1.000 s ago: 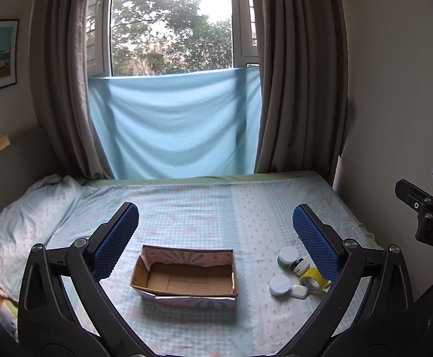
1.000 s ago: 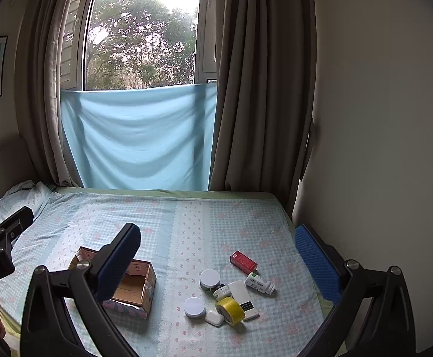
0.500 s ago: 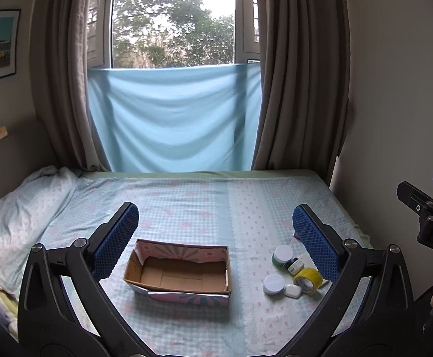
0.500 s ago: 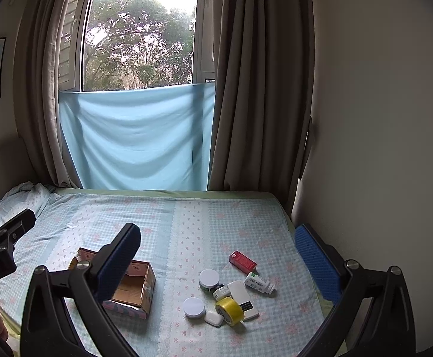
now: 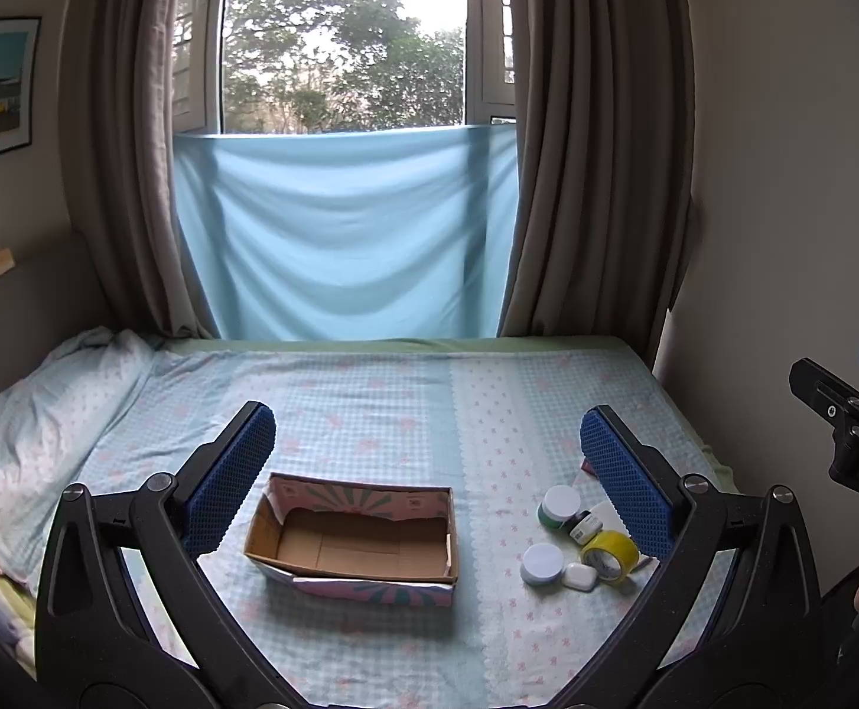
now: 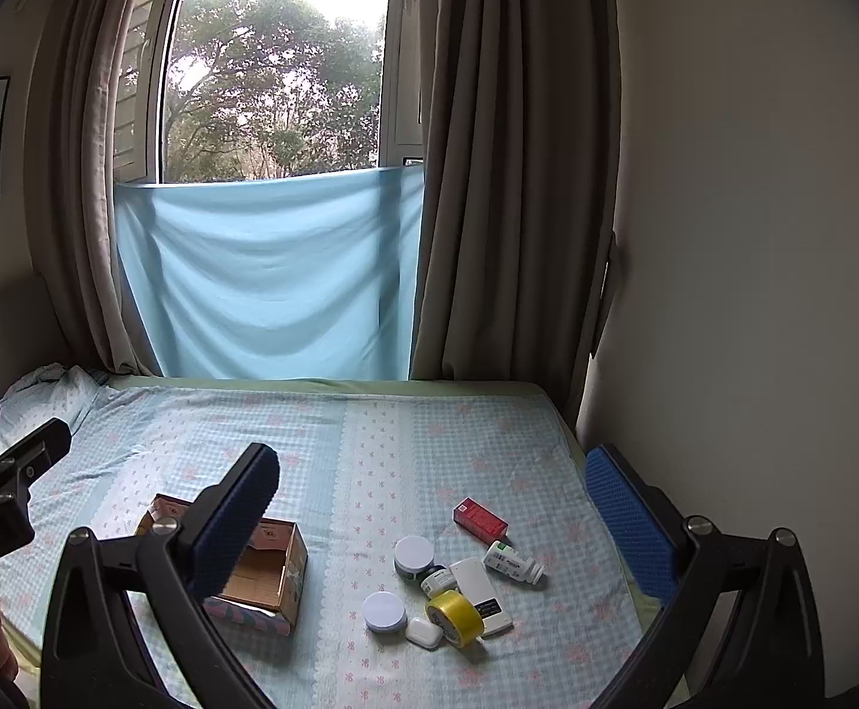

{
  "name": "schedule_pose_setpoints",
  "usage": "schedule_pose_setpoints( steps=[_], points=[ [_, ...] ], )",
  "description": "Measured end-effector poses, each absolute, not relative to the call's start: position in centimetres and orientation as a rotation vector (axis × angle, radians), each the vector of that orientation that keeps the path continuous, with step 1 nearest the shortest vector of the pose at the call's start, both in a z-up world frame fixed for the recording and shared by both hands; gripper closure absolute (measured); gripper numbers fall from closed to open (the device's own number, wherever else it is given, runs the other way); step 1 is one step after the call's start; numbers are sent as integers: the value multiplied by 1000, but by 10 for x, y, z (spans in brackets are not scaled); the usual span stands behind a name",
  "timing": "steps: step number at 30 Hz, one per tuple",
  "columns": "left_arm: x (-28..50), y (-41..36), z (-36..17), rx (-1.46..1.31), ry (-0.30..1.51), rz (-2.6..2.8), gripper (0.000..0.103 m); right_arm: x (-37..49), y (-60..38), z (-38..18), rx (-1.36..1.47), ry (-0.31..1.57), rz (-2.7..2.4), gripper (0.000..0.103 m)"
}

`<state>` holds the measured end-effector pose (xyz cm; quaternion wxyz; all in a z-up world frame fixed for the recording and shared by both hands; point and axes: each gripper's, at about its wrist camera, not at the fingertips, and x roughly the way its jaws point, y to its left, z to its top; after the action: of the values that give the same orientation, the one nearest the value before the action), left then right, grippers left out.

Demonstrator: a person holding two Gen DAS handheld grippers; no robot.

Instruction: Organize rigid objects

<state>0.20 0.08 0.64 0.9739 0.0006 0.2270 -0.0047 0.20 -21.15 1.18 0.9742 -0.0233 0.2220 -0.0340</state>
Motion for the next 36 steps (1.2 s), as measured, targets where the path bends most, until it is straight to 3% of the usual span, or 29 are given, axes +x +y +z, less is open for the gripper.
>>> schedule_pose_setpoints(
  steps=[36],
  points=[
    [-5,-5,11,24,427,-24,0,-1,-214,13,-41,426,-72,0]
  ],
)
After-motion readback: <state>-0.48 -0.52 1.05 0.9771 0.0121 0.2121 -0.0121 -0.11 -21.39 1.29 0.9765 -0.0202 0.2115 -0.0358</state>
